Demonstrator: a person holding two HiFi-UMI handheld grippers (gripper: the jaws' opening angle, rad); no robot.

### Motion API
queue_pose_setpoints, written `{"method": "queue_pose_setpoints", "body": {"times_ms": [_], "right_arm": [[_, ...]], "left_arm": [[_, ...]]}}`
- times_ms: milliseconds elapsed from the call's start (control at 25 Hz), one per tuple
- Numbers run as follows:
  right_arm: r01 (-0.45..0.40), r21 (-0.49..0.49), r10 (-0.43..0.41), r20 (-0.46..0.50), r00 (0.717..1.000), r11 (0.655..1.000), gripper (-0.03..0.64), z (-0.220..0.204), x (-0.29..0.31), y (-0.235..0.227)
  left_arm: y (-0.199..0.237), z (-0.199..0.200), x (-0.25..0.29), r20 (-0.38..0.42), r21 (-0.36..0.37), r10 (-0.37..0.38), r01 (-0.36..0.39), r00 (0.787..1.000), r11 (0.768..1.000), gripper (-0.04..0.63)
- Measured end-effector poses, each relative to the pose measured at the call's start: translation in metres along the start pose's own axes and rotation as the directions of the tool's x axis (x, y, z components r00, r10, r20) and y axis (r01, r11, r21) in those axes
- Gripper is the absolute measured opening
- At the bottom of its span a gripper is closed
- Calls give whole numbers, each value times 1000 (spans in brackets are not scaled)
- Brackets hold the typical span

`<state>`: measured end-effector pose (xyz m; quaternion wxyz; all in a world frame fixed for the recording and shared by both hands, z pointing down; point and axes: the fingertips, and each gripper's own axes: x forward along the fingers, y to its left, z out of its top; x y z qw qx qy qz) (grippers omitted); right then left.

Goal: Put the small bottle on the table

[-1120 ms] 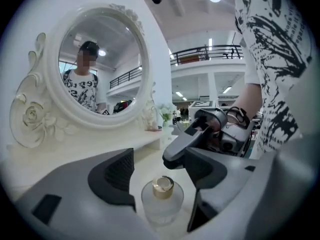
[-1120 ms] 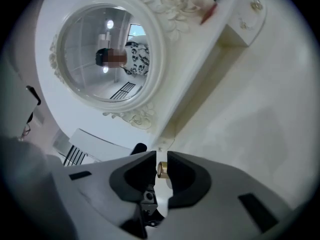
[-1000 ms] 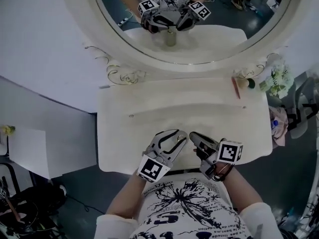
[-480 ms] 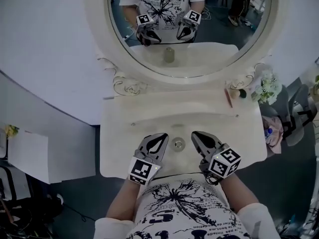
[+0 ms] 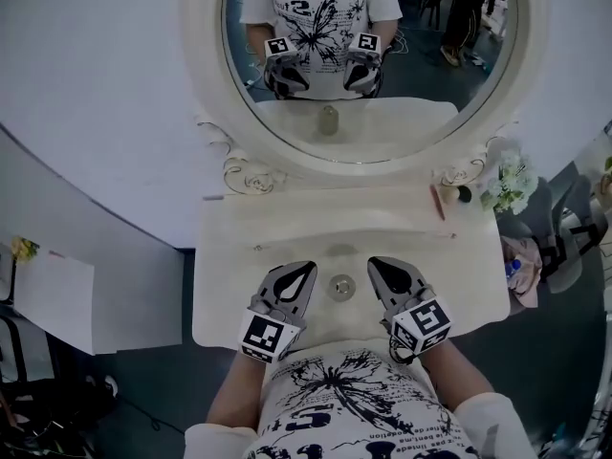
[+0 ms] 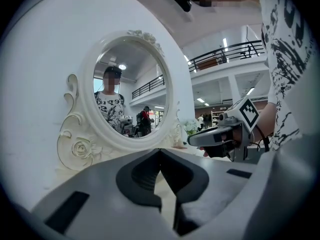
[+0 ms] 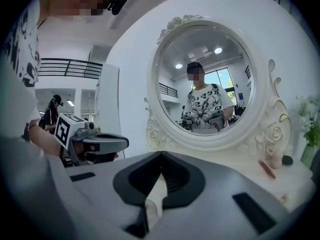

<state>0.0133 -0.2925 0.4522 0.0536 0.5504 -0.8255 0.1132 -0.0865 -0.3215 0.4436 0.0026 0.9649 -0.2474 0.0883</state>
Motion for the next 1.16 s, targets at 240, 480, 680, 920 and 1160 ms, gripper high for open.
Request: {"method": "queue_pose_setpoints", "body": {"times_ms": [240, 480, 680, 920, 1160], "right_arm": [[56, -69, -57, -13, 998, 996, 17, -6, -1, -4], [52, -48, -53, -19, 998, 997, 17, -9, -3, -1], [50, -44, -50, 0, 999, 998, 17, -3, -5, 0], [43, -35, -42, 14, 999, 998, 17, -1, -7, 4], [44, -33, -44, 17, 999, 998, 17, 0, -9, 6]], "left_arm": [[0, -2, 1, 2, -7, 5, -5, 1000, 1000, 20], [-2, -2, 1, -9, -5, 28, -28, 1000, 1000, 20], [-6, -2, -1, -16, 12, 38, -37, 999, 999, 20], [-9, 0, -4, -11, 13, 48, -48, 999, 999, 20], [-14, 4, -5, 4, 9, 47, -47, 999, 999, 20]]}}
